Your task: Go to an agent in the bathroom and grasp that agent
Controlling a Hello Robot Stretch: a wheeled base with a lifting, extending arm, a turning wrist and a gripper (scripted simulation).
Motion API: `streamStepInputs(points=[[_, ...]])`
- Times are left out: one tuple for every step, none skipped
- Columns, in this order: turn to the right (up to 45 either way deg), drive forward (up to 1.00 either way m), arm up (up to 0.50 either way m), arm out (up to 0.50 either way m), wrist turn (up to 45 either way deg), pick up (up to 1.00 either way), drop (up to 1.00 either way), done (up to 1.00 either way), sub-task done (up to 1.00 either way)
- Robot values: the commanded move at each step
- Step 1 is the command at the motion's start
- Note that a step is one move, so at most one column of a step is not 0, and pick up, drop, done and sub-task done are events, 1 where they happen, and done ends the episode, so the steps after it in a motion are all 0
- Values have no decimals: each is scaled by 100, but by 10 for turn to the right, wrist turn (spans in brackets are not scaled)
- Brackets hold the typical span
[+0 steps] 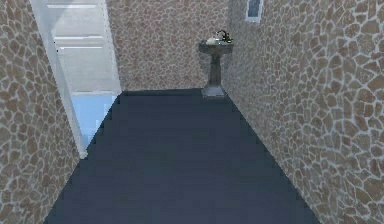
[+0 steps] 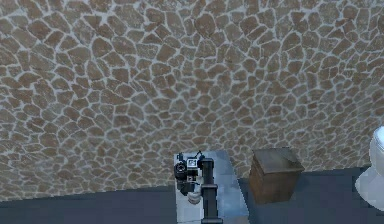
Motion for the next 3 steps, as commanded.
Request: streamStepInputs(points=[[0,0,-30,0,0,0,0,0,0],[0,0,0,0,0,100,0,0,0],[0,0,10,0,0,0,0,0,0]])
